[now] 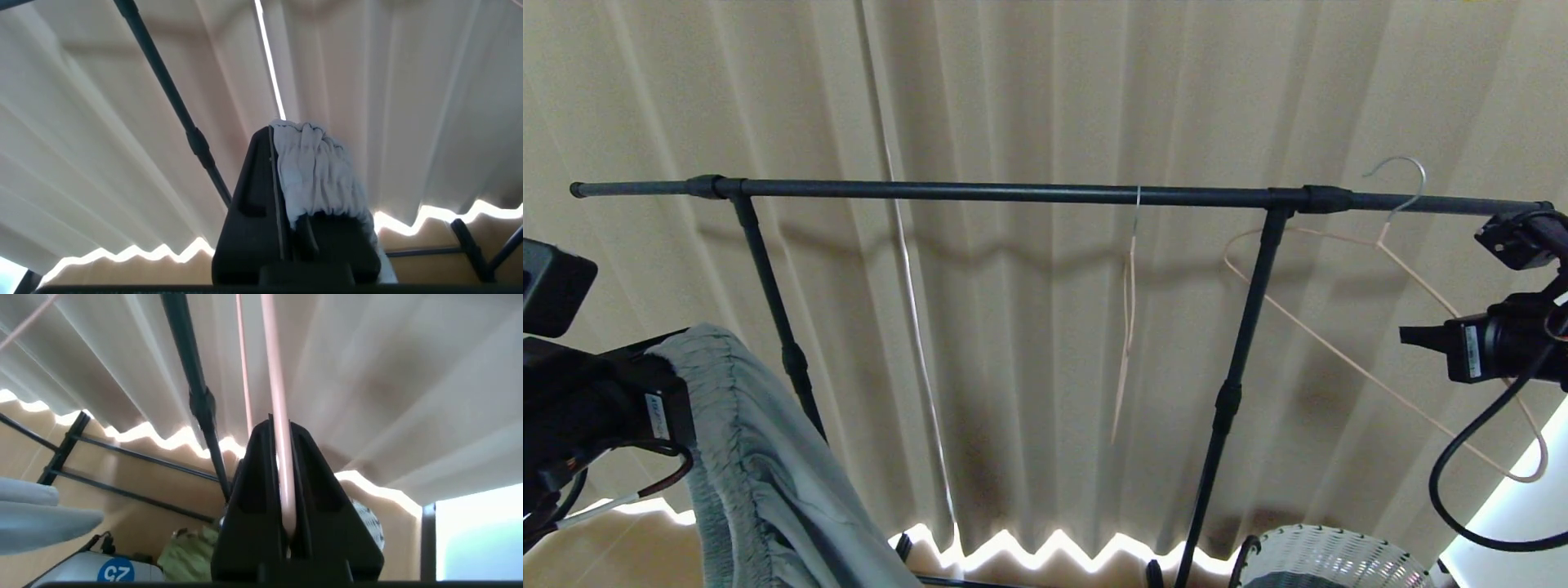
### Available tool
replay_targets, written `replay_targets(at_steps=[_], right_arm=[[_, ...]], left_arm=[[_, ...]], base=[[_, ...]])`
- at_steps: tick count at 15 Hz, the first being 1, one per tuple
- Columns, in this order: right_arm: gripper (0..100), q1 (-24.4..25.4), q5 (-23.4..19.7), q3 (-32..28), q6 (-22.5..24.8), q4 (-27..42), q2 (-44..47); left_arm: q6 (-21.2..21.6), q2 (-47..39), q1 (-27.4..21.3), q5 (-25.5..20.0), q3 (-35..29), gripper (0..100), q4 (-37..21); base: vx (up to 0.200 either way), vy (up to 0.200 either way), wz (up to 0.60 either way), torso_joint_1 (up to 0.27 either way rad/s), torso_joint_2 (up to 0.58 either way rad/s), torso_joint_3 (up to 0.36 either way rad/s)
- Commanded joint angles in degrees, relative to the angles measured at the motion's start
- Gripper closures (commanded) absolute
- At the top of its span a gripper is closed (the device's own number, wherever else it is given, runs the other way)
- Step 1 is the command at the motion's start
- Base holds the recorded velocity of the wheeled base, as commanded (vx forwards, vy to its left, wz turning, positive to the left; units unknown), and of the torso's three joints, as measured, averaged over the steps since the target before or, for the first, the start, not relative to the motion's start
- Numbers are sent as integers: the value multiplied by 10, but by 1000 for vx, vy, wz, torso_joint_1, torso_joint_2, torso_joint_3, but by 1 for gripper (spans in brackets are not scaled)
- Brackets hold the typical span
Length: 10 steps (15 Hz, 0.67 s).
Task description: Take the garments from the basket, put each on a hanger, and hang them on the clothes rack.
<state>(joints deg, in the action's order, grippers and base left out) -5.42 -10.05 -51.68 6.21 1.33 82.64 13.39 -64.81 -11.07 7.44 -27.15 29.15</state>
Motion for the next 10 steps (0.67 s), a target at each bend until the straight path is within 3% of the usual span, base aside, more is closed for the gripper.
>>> replay_targets(at_steps=[1, 2, 6, 10], right_arm=[[100, -8, -1, 46, 1, 0, -73], [100, -10, 0, 59, 2, 0, -91], [100, -12, 21, 102, 5, 3, -141], [100, -27, 30, 104, 5, 3, -138]], left_arm=[[0, 0, 0, 0, 1, 100, 0], [1, 0, 0, 1, 1, 100, 0], [1, -2, 0, 1, 1, 100, 0], [0, -1, 1, 1, 6, 100, 0]], base=[[0, 0, 0, 0, 0, 0], [0, 0, 0, 0, 0, 0], [-200, 0, 0, 5, 2, 5], [-200, 0, 0, -7, -4, 6]])
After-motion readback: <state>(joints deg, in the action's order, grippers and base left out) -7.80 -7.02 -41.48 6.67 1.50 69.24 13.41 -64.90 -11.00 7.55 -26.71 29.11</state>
